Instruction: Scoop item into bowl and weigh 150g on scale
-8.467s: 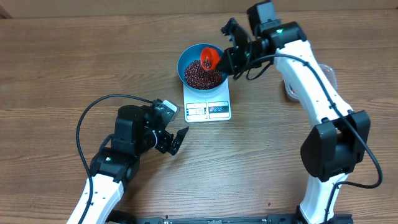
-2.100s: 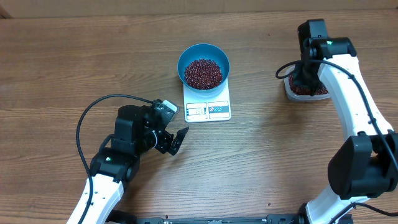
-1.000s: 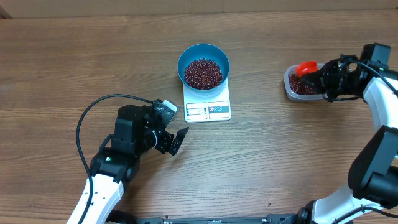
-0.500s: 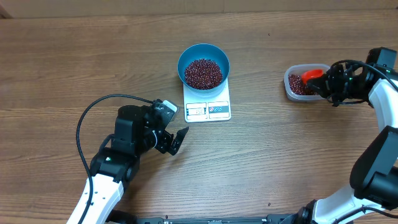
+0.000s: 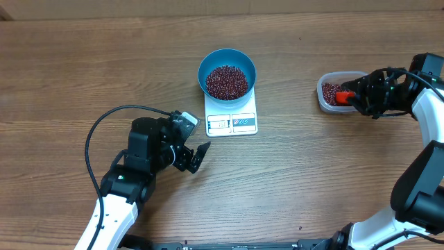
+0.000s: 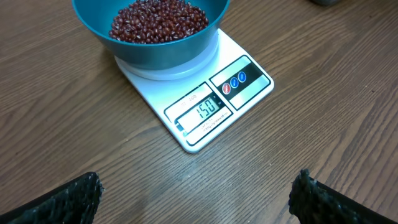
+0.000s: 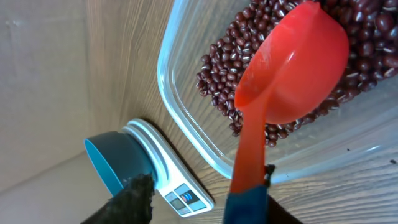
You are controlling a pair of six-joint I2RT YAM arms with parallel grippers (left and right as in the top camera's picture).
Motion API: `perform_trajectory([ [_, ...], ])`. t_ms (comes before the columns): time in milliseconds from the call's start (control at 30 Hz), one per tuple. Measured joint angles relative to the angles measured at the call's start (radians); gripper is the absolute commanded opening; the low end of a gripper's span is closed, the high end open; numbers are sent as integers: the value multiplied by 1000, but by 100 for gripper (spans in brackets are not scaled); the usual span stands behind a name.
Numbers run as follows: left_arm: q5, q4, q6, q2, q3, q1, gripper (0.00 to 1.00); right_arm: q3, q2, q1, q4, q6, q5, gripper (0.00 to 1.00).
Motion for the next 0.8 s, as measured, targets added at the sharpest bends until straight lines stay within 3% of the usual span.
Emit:
perform_trajectory([
  [100, 0, 0, 0, 0, 0, 0, 99, 0, 0, -2, -26, -18, 0, 49],
  [200, 0, 0, 0, 0, 0, 0, 100, 0, 0, -9, -70, -44, 1, 57],
  [467, 0, 0, 0, 0, 0, 0, 100, 1, 0, -68, -241, -120, 95, 63],
  [800, 0, 0, 0, 0, 0, 0, 100, 117, -71, -96, -396, -237, 225, 73],
])
